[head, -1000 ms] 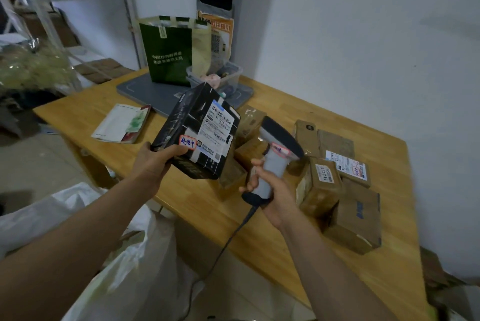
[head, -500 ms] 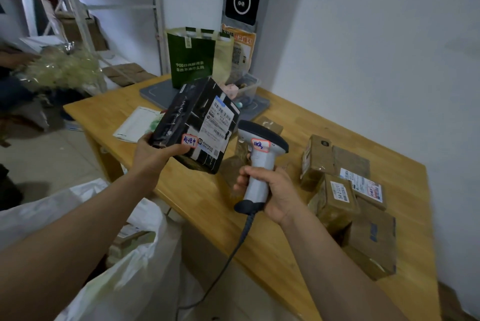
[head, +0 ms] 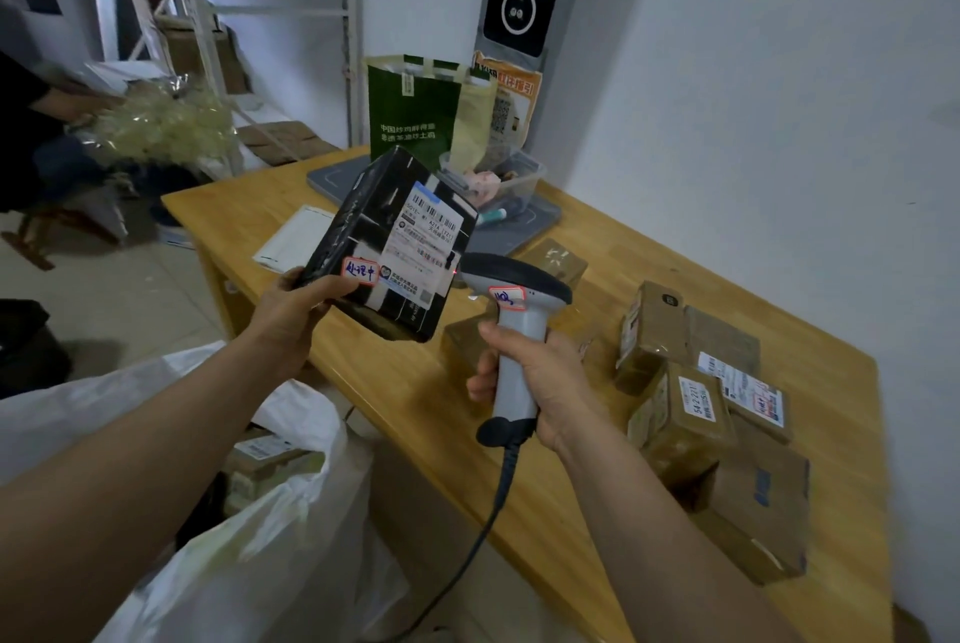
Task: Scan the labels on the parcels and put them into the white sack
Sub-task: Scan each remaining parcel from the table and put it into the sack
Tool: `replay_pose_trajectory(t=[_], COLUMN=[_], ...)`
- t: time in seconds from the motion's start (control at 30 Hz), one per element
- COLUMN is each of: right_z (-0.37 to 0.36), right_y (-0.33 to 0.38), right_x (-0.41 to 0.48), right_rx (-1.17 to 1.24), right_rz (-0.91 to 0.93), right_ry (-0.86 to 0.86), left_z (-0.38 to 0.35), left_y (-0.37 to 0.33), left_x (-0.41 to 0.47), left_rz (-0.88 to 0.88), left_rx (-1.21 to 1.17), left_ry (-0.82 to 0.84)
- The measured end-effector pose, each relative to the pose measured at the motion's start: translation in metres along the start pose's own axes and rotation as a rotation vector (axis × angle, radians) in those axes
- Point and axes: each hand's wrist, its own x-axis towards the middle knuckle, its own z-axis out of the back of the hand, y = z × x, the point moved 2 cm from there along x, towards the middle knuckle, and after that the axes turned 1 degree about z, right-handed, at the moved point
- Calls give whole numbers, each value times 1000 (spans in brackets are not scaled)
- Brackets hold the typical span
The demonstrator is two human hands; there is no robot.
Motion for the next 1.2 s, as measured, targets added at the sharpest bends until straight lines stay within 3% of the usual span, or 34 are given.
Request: replay_pose_trajectory(t=[0.67,1.2], right_z=[-34,-71], right_y=[4,-5], right_x=[0,3], right_rx=[-208,-150], right_rz=[8,-17], right_ry=[38,103], left_z=[37,79], left_y=[1,-1], left_x=[-21,-35], left_rz=[4,-23], left_rx=[-84,-106], left_ry=[-58,-186])
